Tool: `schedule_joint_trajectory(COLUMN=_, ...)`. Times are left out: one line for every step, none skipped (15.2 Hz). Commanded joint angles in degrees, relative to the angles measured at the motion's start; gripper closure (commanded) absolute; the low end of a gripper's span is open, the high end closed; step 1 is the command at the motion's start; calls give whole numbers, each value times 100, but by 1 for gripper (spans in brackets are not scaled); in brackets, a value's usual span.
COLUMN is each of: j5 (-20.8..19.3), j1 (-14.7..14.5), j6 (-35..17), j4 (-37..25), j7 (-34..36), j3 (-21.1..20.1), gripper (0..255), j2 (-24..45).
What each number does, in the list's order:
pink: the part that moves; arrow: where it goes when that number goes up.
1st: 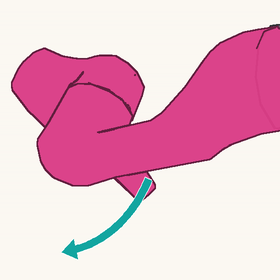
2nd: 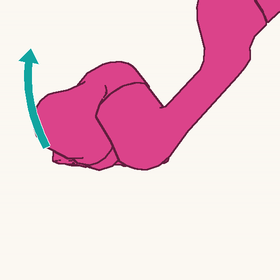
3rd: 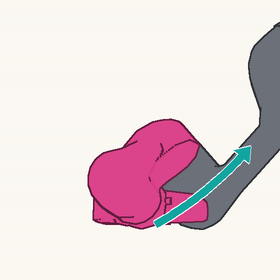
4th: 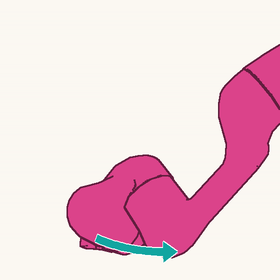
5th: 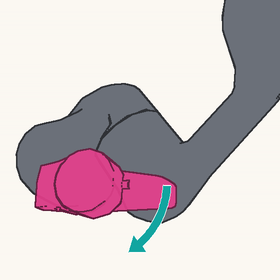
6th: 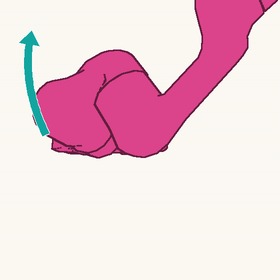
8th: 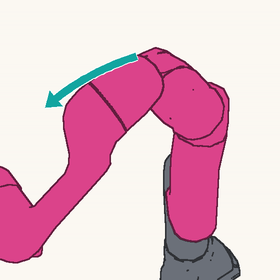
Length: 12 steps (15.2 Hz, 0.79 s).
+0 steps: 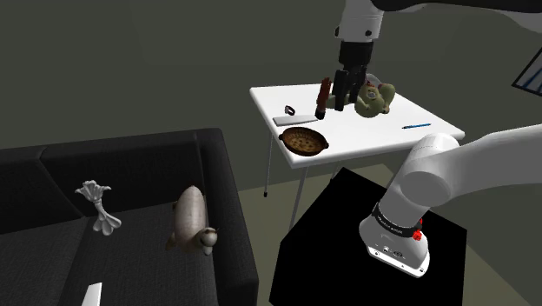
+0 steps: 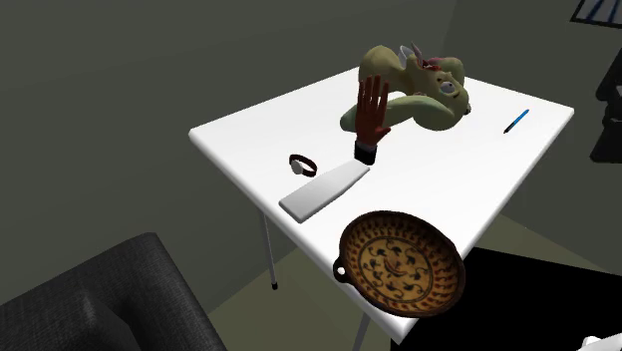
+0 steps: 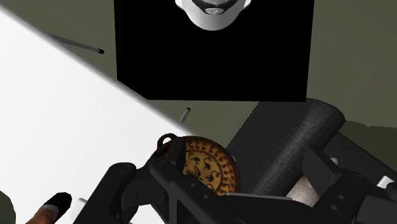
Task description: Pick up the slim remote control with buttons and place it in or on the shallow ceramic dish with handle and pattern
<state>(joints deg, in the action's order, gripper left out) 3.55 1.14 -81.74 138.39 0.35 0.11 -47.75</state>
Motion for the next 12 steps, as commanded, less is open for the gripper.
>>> schedule_joint_trajectory(j5=0, j1=0, j6=0, j4=0, j7=0, j3=0, gripper=0, j2=0)
schedule_joint_trajectory(j5=-118, j1=-11, j6=-154, j4=108, j7=-259, j3=133, gripper=0, j2=3)
schedule_joint_trajectory(j5=-234, j1=-23, j6=-314, j4=206, j7=-515, j3=270, gripper=0, j2=20)
schedule_joint_trajectory(j5=-348, j1=-33, j6=-479, j4=295, j7=-770, j3=408, gripper=0, j2=49)
schedule_joint_trajectory(j5=-458, j1=-45, j6=-649, j4=373, j7=-1022, j3=548, gripper=0, j2=92)
schedule_joint_trajectory(j5=-564, j1=-56, j6=-824, j4=442, j7=-1273, j3=689, gripper=0, j2=148)
schedule_joint_trajectory(j5=-665, j1=-69, j6=-1003, j4=500, j7=-1523, j3=831, gripper=0, j2=218)
schedule_joint_trajectory(j5=-761, j1=-82, j6=-1186, j4=547, j7=-1772, j3=973, gripper=0, j2=301)
schedule_joint_trajectory(j5=-849, j1=-97, j6=-1373, j4=584, j7=-2021, j3=1115, gripper=0, j2=399)
schedule_joint_trajectory(j5=-931, j1=-117, j6=-1563, j4=609, j7=-2267, j3=1260, gripper=0, j2=509)
schedule_joint_trajectory(j5=-1005, j1=-141, j6=-1754, j4=623, j7=-2514, j3=1404, gripper=0, j2=631)
schedule_joint_trajectory(j5=-1069, j1=-169, j6=-1948, j4=627, j7=-2761, j3=1549, gripper=0, j2=767)
